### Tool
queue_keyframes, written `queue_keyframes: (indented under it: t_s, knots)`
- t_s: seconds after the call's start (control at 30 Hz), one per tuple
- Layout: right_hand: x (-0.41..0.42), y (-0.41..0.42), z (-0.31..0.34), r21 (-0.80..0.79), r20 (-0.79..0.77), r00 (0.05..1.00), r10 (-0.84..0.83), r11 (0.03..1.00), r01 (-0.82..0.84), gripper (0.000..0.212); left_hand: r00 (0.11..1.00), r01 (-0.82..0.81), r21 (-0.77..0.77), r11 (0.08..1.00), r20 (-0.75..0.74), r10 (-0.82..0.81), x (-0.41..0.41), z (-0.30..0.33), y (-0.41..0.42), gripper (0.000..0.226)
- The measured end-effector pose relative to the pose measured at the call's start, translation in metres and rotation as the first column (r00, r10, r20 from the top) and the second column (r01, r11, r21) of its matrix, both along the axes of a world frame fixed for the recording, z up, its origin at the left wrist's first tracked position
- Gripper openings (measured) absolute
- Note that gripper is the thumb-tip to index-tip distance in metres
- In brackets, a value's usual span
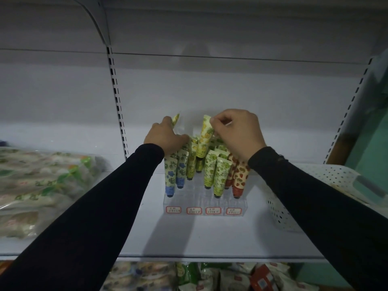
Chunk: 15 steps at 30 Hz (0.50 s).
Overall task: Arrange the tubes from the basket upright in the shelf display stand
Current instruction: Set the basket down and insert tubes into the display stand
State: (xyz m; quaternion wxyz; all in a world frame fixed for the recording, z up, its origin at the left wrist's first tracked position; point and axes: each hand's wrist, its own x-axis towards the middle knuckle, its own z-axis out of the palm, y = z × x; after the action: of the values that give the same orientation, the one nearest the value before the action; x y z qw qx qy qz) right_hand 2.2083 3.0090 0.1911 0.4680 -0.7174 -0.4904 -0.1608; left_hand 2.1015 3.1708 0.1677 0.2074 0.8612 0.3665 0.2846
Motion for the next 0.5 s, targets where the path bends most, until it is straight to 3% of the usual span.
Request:
queue_keyframes:
  t_s: [0.17, 0.5]
  knots:
    - [0.009, -0.002, 0.016, 0.136, -0.065, 0.998, 0.000, 0.991, 0.009, 0.020, 1.000, 0.000, -0.008, 1.000, 0.014, 0.000, 0.001, -0.001, 0.001, 0.060]
    - [0.012, 0.008, 0.016, 0.003, 0.017, 1.000, 0.003, 1.000, -0.003, 0.020, 1.000, -0.001, -0.013, 1.000, 0.022, 0.002, 0.002, -0.002, 0.002, 0.060]
